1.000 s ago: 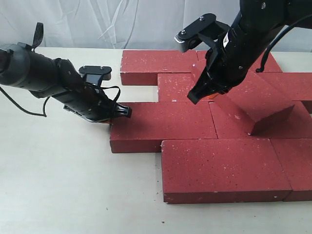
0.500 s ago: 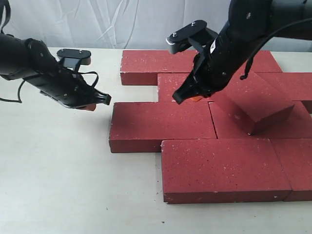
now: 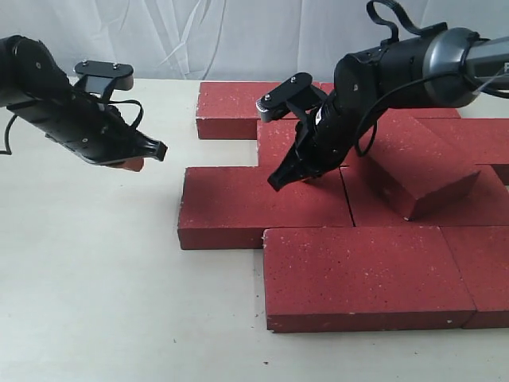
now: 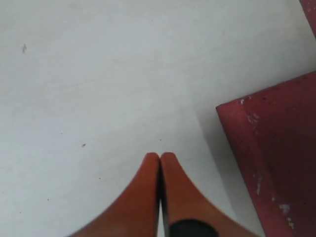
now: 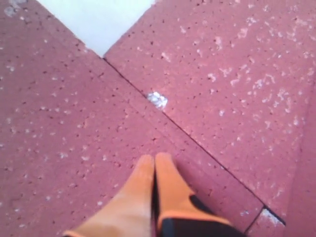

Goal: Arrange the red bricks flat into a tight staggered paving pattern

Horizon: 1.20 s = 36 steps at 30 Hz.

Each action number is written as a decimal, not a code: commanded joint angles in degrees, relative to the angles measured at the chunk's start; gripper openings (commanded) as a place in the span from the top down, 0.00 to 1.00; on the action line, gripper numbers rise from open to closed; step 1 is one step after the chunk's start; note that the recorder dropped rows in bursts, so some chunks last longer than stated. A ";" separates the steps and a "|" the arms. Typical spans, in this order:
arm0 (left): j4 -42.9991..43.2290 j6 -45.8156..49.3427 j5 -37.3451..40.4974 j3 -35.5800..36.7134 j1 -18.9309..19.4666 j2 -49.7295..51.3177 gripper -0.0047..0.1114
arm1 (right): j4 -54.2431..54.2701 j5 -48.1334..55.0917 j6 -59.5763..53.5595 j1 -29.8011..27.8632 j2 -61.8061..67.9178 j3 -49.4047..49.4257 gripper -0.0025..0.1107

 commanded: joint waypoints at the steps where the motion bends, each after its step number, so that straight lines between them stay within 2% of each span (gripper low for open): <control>1: -0.75 -0.09 1.79 0.07 0.08 -0.50 0.96 | -0.47 -0.82 -0.06 -0.26 0.92 -0.17 0.99; 10: -0.75 -0.09 3.22 0.07 0.08 -1.37 0.96 | -0.58 -0.84 0.18 -0.26 -1.01 -0.17 0.99; 14: -1.21 -0.09 3.35 0.07 0.08 -5.20 0.96 | -0.90 0.01 1.41 -0.26 -6.82 -0.17 0.99; 17: -1.21 -0.09 2.92 0.07 0.08 -8.68 0.96 | -3.81 4.33 1.98 -0.36 -12.00 -0.17 0.99; 19: -2.32 -0.09 2.16 0.07 0.08 -10.36 0.96 | -6.90 7.04 4.36 -1.78 -15.09 -0.17 0.99; 22: -3.94 3.02 1.65 -1.10 -0.02 -10.45 0.96 | -8.24 9.67 7.37 -6.99 -18.29 -0.17 0.99; 25: -3.83 3.58 4.39 -5.45 -0.02 -7.53 0.96 | -5.39 14.36 8.08 -13.66 -20.47 -0.17 0.99; 28: -3.33 3.58 7.65 -13.13 -0.02 -2.65 0.96 | -1.03 20.89 7.24 -18.80 -21.91 0.05 0.99; 31: -5.15 3.47 12.77 -22.12 -0.02 3.46 0.96 | -1.47 25.25 7.24 -21.27 -23.26 1.29 0.99; 36: -10.92 6.85 21.04 -36.64 -0.02 14.19 0.96 | -2.52 25.37 7.52 -24.93 -25.35 7.62 0.99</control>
